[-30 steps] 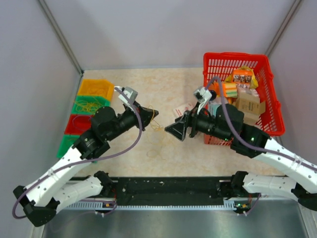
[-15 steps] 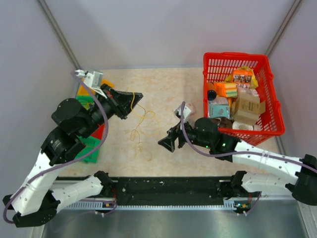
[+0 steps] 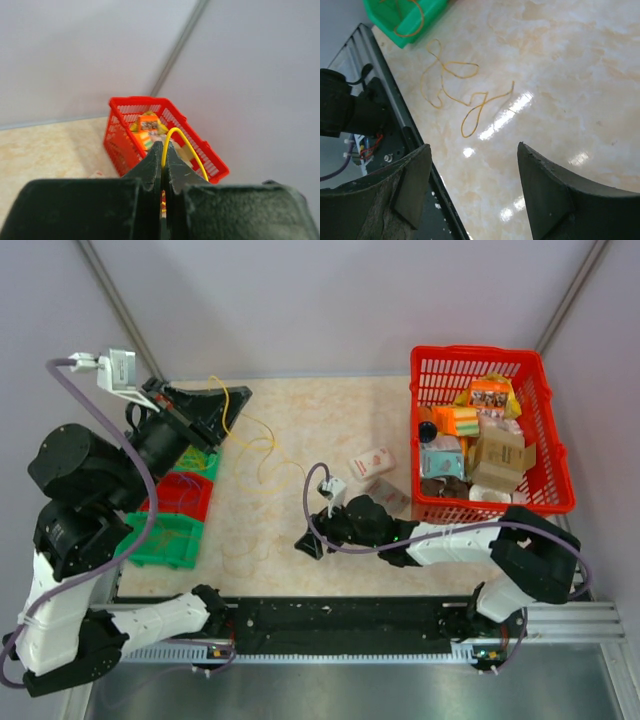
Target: Untangle the cables
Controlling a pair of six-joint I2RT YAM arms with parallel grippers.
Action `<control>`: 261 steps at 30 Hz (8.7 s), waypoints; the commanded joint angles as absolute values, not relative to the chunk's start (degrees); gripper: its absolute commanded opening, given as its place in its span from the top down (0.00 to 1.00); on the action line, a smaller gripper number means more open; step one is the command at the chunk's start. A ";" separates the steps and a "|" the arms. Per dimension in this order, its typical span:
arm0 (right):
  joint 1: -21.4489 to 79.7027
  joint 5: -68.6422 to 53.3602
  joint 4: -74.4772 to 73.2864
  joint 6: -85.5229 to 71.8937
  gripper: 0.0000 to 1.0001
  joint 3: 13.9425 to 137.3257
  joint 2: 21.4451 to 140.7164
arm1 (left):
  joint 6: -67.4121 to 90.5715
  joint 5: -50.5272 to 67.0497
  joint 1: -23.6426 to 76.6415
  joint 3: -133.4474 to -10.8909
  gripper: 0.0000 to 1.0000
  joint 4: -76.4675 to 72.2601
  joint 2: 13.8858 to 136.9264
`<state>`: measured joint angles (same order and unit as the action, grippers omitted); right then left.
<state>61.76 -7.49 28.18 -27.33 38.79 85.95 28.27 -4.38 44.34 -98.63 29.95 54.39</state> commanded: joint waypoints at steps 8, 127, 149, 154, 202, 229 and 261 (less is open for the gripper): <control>62.67 -1.32 21.02 -29.62 0.32 32.36 73.50 | 19.94 -14.74 29.32 -100.66 1.00 45.97 65.13; 62.67 -2.29 35.86 -26.63 0.33 14.94 64.69 | 41.65 -4.49 -18.46 -60.93 0.33 31.48 80.43; 62.58 -2.46 36.91 -26.63 0.33 14.33 64.42 | 38.40 -4.05 -15.73 -57.13 0.26 28.40 76.55; 62.67 -2.46 37.00 -26.63 0.33 14.24 64.16 | 37.00 -3.42 -15.73 -57.48 0.33 27.68 79.45; 62.67 -2.20 35.60 -26.63 0.33 15.82 66.27 | 40.61 -10.20 -22.59 -77.70 0.43 31.29 93.36; 62.67 -2.37 37.00 -26.81 0.33 14.33 64.69 | 63.26 -12.55 31.36 -36.03 0.02 55.27 51.57; 62.67 -1.58 38.06 -27.51 0.33 12.92 63.46 | 72.69 -18.01 33.49 -32.52 0.75 44.91 65.30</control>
<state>62.24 -1.98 35.14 -27.14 12.73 63.83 70.87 -16.23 33.32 -33.08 46.02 66.13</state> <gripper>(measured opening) 0.675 0.307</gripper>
